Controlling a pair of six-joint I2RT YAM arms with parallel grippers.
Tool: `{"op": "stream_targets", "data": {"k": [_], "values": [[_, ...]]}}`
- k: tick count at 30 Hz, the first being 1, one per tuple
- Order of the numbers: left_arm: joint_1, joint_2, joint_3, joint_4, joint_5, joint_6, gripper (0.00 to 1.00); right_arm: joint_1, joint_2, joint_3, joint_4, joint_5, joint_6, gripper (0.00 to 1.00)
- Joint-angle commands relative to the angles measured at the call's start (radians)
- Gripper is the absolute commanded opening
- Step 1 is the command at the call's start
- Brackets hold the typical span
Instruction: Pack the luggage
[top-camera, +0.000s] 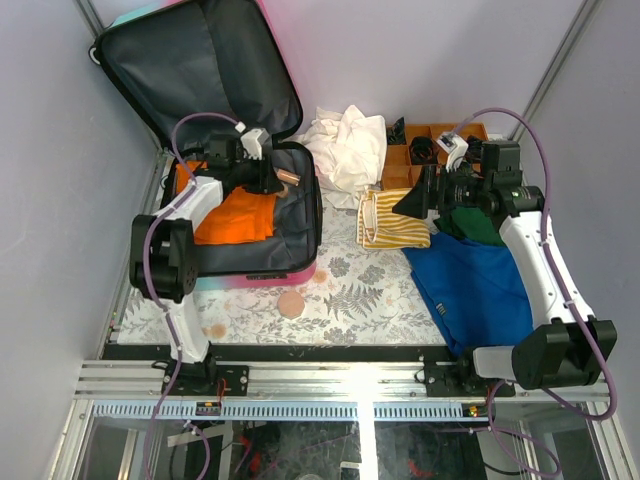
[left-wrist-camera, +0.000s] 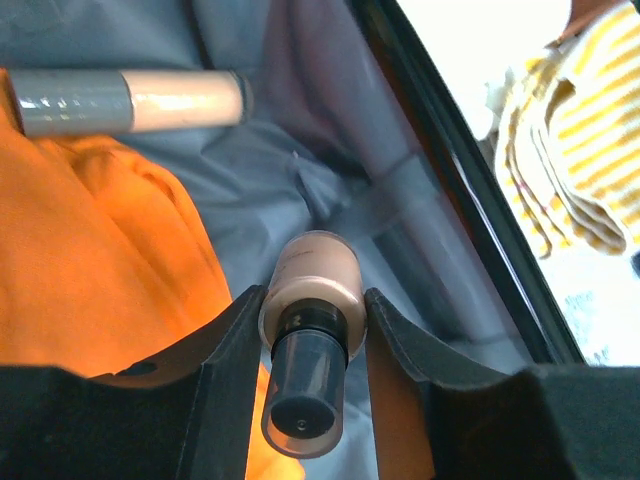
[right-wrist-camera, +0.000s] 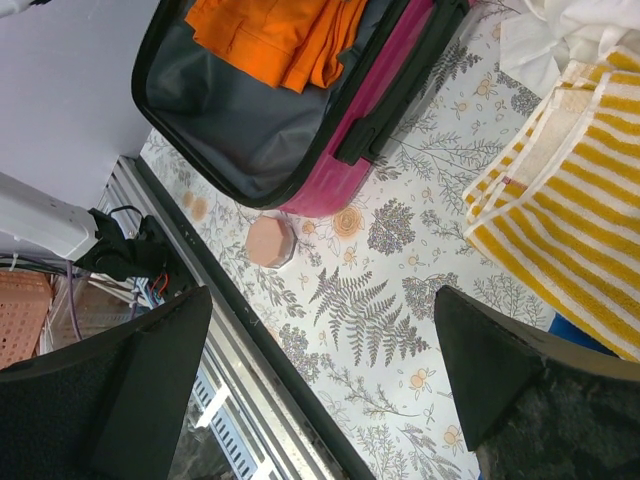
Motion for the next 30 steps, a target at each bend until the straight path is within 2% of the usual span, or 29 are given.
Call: {"op": "stream_targets", "data": {"k": [1,10,12,13,15,18,21,26,30], "values": [[-0.042,0.085,0.097,0.171,-0.067,-0.079,0.23,-0.005,0.018,-0.001,0.040,-0.028,0.009,0.99],[-0.094,0.279,0.229,0.226,-0.149,-0.108,0.25,-0.004,0.041,-0.001,0.041,-0.027,0.010,0.99],[-0.093,0.326,0.277,0.195,-0.171,-0.099,0.29,-0.005,0.043,0.000,0.040,-0.028,0.010,0.99],[-0.093,0.333,0.281,0.191,-0.176,-0.092,0.36,-0.004,0.044,0.001,0.039,-0.029,0.010,1.00],[-0.093,0.337,0.281,0.185,-0.183,-0.069,0.59,-0.005,0.044,0.004,0.041,-0.031,0.013,0.99],[-0.091,0.309,0.272,0.177,-0.207,-0.057,0.88,-0.005,0.044,0.009,0.045,-0.037,0.019,1.00],[-0.089,0.259,0.270,0.146,-0.247,-0.036,1.00,-0.004,0.043,0.017,0.044,-0.039,0.020,0.99],[-0.055,0.147,0.267,0.088,-0.314,-0.003,1.00,-0.005,0.029,0.031,0.023,-0.029,-0.010,0.99],[-0.042,0.013,0.228,-0.002,-0.261,0.155,1.00,-0.004,0.019,0.050,-0.021,-0.023,-0.057,1.00]]}}
